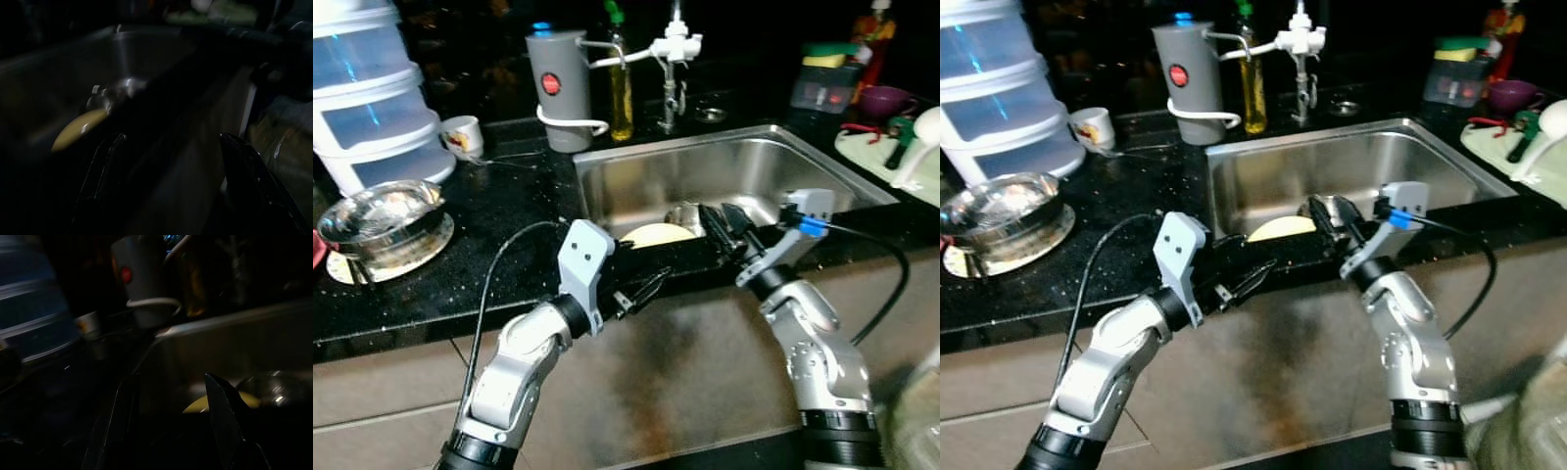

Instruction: Kitchen organization

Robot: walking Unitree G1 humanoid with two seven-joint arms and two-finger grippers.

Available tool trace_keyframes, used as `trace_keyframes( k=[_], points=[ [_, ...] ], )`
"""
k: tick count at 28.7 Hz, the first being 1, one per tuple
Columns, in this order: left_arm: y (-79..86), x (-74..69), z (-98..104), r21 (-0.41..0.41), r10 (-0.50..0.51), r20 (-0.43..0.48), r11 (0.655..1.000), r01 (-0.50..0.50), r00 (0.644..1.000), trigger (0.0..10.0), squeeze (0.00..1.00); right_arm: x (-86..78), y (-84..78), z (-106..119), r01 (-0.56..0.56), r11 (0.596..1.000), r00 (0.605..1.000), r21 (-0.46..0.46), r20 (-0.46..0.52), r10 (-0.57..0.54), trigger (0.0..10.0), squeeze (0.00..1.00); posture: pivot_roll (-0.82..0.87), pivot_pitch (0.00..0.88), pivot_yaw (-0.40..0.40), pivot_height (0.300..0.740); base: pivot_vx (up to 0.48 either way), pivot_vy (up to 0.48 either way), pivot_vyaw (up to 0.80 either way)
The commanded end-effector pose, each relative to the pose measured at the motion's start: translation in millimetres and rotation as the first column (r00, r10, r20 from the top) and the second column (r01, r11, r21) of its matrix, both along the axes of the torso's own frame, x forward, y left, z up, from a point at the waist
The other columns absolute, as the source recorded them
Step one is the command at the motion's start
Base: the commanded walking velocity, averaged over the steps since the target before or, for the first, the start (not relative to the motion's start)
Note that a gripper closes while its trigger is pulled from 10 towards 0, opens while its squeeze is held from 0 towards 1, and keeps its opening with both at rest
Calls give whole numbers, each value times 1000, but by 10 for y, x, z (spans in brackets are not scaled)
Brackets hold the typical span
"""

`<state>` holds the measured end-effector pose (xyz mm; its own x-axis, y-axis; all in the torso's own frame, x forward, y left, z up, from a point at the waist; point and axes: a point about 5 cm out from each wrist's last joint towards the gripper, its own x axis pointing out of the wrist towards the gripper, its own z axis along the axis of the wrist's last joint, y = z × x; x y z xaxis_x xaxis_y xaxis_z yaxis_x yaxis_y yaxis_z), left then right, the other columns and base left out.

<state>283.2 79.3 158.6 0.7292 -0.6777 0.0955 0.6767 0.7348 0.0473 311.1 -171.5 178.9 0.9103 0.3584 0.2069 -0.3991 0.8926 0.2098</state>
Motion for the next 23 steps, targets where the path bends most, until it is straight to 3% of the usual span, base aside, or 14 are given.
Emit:
trace_keyframes(
  k=[1, 6, 18, 23],
  points=[
    [44, -2, -44, 13, 15, -9, 1000, -15, 1000, 10000, 0, 5, 64, -25, -32, 1000, 999, 0, -3, 32, 10000, 0, -79, 0, 34, 740, -266, 0, 0],
    [74, -26, -101, 24, 21, -25, 999, -20, 999, 10000, 0, -14, 62, -73, -30, 999, 999, -14, -14, 30, 10000, 0, -81, 0, 34, 740, -263, 0, 0],
    [307, -105, -332, 93, 87, -78, 993, -79, 993, 10000, 0, -139, -194, -320, 73, 967, 994, -242, -56, -89, 10000, 0, -90, 0, 29, 740, -265, 0, 0],
    [371, -142, -399, 115, 118, -87, 988, -108, 989, 10000, 0, -208, -236, -400, 99, 929, 990, -357, -61, -129, 10000, 0, -97, 0, 23, 740, -261, 0, 0]
  ],
)
